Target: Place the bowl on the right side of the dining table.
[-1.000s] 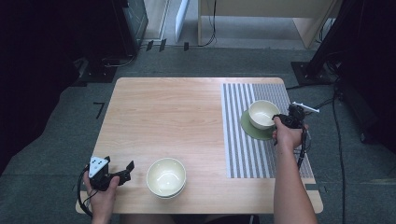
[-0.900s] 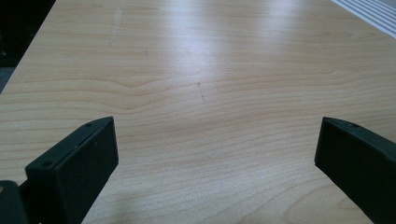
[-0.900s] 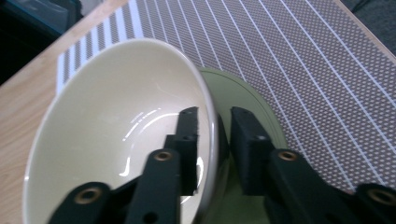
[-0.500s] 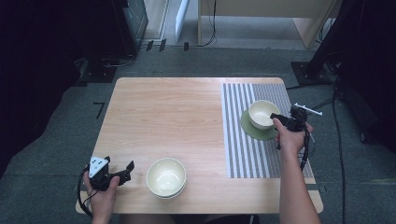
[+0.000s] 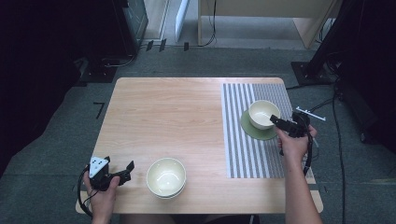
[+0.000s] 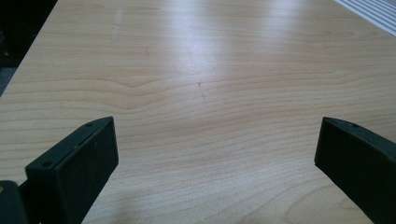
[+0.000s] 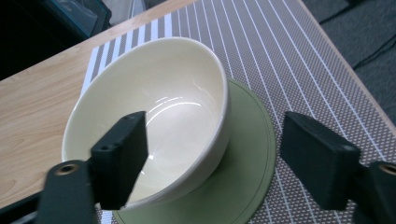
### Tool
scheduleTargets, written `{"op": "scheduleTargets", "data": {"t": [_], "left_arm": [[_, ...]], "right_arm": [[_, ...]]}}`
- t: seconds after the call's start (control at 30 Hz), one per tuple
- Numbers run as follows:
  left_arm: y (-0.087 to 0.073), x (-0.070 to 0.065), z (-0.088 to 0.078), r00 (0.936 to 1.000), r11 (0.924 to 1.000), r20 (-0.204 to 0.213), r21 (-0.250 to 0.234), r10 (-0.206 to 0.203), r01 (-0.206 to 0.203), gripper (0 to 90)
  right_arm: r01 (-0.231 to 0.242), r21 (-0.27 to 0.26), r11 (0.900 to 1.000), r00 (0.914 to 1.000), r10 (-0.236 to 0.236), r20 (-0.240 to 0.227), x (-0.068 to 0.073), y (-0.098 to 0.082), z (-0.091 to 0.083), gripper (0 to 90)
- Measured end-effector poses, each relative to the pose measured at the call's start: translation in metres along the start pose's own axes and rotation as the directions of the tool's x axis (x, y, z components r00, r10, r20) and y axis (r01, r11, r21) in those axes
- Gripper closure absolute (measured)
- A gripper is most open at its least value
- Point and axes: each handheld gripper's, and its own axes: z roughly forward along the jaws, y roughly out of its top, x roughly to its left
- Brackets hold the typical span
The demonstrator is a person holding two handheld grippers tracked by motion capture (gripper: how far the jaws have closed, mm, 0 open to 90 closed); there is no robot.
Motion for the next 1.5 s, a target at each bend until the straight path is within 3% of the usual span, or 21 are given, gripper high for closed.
{"op": "scheduleTargets", "data": {"t": [0.1, 0.27, 0.4, 0.57, 1.5], "left_arm": [[0.0, 0.0, 0.0, 1.0, 1.0, 0.0, 0.0, 0.0, 0.0, 0.0], [0.0, 0.001, 0.0, 1.0, 1.0, 0.002, 0.001, -0.003, 0.003, 0.0], [0.0, 0.001, 0.0, 1.0, 1.0, 0.001, 0.001, -0.003, 0.003, 0.0], [0.0, 0.001, 0.0, 1.0, 1.0, 0.001, 0.0, -0.005, 0.005, 0.0], [0.0, 0.0, 0.0, 1.0, 1.0, -0.001, 0.0, -0.003, 0.003, 0.0]], "right_arm": [[0.045, -0.02, 0.999, 0.9989, -0.045, 0.012, 0.002, -0.003, -0.003, 16.7], [0.074, -0.04, 0.996, 0.9972, -0.074, -0.001, 0.005, -0.007, -0.009, 11.4], [0.136, -0.052, 0.989, 0.9906, -0.135, 0.022, 0.006, -0.012, -0.013, 10.1], [0.162, -0.062, 0.985, 0.9868, -0.16, 0.025, 0.006, -0.018, -0.017, 8.1], [0.189, -0.085, 0.978, 0.9819, -0.189, 0.006, -0.005, -0.048, -0.045, 0.0]]}}
